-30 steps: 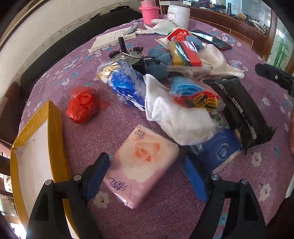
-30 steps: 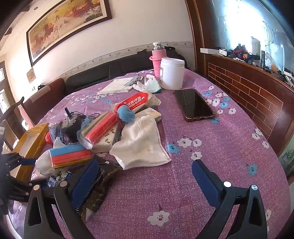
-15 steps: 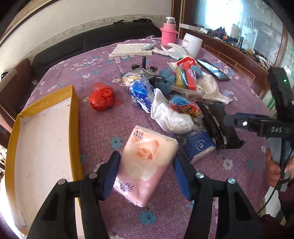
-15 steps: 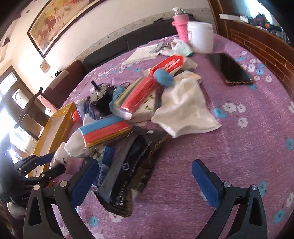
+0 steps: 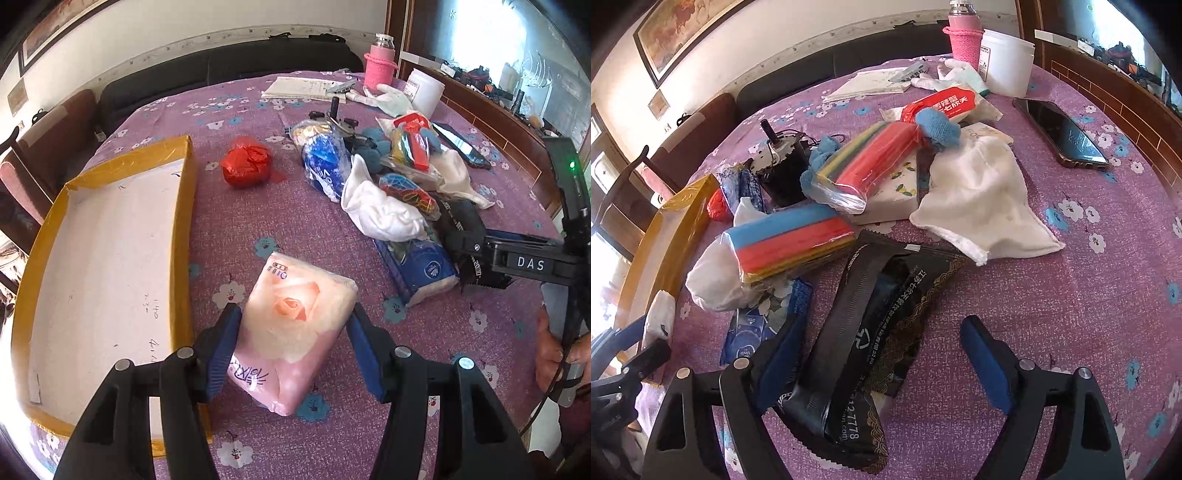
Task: Organize soft objects
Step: 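Carry pink tissue pack to tray with left tool while right tool carries black package, then open both tools and return them to the table, then grasp white cloth with left tool while right tool grasps sponge bag, then place white cloth in tray with left tool while right tool places sponge bag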
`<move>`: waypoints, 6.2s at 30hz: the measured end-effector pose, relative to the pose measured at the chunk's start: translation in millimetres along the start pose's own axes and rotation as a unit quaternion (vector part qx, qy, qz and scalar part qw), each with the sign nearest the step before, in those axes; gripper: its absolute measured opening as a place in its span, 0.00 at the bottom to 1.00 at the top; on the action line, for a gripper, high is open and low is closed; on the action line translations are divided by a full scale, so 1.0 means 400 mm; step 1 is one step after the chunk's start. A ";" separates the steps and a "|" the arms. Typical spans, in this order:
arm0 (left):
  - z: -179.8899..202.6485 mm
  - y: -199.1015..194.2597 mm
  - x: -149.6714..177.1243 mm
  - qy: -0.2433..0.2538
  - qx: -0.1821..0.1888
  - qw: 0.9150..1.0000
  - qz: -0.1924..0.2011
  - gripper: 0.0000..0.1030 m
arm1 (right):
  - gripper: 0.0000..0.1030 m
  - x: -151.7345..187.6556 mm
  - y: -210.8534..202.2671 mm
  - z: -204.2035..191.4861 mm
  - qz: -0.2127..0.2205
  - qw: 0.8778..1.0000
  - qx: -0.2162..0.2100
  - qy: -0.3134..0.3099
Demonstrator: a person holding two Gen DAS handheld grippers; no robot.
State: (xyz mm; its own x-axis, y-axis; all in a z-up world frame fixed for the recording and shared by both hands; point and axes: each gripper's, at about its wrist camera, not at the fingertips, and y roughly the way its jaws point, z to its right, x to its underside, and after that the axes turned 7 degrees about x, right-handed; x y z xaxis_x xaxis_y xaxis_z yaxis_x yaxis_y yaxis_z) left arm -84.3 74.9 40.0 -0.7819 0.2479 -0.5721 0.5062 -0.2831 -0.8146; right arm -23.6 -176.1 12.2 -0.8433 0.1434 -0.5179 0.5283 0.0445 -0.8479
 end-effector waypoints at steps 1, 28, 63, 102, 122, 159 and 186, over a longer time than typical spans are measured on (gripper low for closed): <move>0.006 0.014 0.004 0.003 0.000 1.000 -0.006 0.56 | 0.82 0.000 0.000 -0.006 0.001 1.000 0.006 -0.005; 0.030 -0.052 0.006 0.018 0.014 0.999 0.042 0.50 | 0.47 0.015 -0.088 -0.018 0.029 0.999 0.002 -0.022; -0.691 0.050 -0.182 -0.320 0.070 0.943 0.059 0.70 | 0.72 -0.321 0.172 -0.755 -0.037 0.973 -0.174 -0.150; 0.042 0.170 -0.173 -0.135 0.171 0.976 -0.021 0.65 | 0.84 -0.083 -0.083 0.107 0.043 0.995 -0.080 0.031; -0.009 0.074 -0.091 -0.116 0.133 0.984 0.006 0.22 | 0.84 -0.138 -0.045 0.098 0.039 0.995 -0.076 0.043; -0.004 -0.102 -0.051 -0.127 0.152 0.974 0.108 0.10 | 0.57 -0.188 0.023 0.025 0.001 0.998 -0.011 0.058; -0.455 -0.221 -0.070 -0.223 0.064 0.966 0.116 0.10 | 0.39 -0.191 -0.219 -0.177 0.076 0.989 -0.126 -0.033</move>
State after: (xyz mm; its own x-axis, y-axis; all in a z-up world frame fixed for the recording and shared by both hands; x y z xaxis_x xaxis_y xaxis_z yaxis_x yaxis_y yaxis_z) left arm -40.8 261.5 110.5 -0.7466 -0.2509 -0.6161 0.6592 -0.4033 -0.6346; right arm 1.7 -120.8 134.0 -0.7522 0.1021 -0.6510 0.6505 0.2732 -0.7087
